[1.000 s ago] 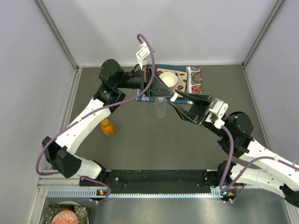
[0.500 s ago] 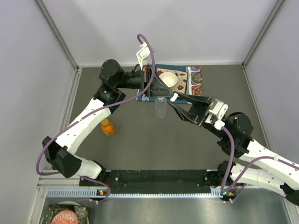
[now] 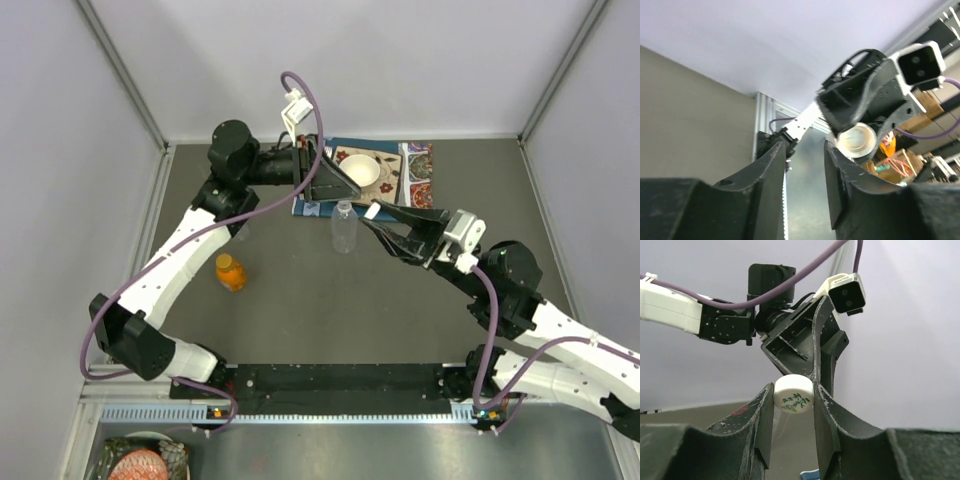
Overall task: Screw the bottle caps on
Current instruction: Pick up the bottle cap from the center of the board, then adjust the plastic bottle at the center of the board.
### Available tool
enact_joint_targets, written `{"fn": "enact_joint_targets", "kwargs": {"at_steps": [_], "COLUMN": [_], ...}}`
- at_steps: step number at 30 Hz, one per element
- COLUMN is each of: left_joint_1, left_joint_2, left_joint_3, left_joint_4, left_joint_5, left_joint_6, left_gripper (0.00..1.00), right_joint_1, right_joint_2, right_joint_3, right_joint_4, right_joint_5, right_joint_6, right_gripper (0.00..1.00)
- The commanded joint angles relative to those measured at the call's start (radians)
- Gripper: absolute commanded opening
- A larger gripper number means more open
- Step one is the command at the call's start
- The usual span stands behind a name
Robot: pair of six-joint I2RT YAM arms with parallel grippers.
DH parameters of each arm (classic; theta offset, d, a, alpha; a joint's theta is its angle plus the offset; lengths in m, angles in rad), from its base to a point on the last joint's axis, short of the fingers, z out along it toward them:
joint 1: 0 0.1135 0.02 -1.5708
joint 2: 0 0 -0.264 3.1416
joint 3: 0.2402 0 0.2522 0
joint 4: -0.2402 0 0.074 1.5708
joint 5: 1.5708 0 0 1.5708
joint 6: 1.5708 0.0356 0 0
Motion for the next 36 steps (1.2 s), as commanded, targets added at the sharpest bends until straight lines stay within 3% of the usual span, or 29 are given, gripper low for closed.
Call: {"fn": "enact_joint_targets", "kwargs": {"at_steps": [1,3,4,5,6,7,11,13,16,20,25,36], "left_joint_1": [0.085,0.112,0.118,0.123,0.125,0.125,0.120,0.111,0.094,0.071,0.051,0.051], "left_joint_2": [-0.006,-0.005,-0.006,-0.008,-0.009,-0.011,-0.031,-0.069,-0.095,-0.058,0.061,0.241], "left_joint_3": [0.005,0.012,0.024,0.033,0.059,0.067,0.018,-0.094,-0.221,-0.243,-0.173,-0.077], "left_joint_4": [-0.106,-0.166,-0.268,-0.330,-0.417,-0.484,-0.684,-0.683,-0.622,-0.561,-0.466,-0.324], "left_joint_5": [-0.005,-0.006,-0.016,-0.032,-0.101,-0.132,-0.290,-0.371,-0.437,-0.531,-0.557,-0.520], "left_joint_6": [0.140,0.191,0.275,0.344,0.425,0.584,0.922,1.133,1.259,1.296,1.213,1.028], "left_gripper": [0.45,0.58,0.65,0.79,0.83,0.85,0.92,0.95,0.98,0.98,0.98,0.98], "right_joint_1": [0.017,0.016,0.016,0.017,0.017,0.016,0.016,0.016,0.017,0.017,0.016,0.016], "right_joint_2": [-0.053,-0.064,-0.070,-0.080,-0.088,-0.094,-0.134,-0.154,-0.180,-0.206,-0.218,-0.218], "right_joint_3": [0.052,0.052,0.053,0.055,0.058,0.062,0.084,0.099,0.108,0.105,0.095,0.115], "right_joint_4": [-0.029,-0.040,-0.049,-0.057,-0.065,-0.087,-0.158,-0.193,-0.226,-0.244,-0.247,-0.289], "right_joint_5": [0.022,0.034,0.039,0.045,0.048,0.051,0.083,0.094,0.110,0.125,0.145,0.159], "right_joint_6": [0.032,0.040,0.048,0.052,0.059,0.069,0.079,0.080,0.088,0.095,0.100,0.071], "right_gripper": [0.20,0.19,0.19,0.19,0.19,0.19,0.19,0.19,0.19,0.19,0.19,0.18]}}
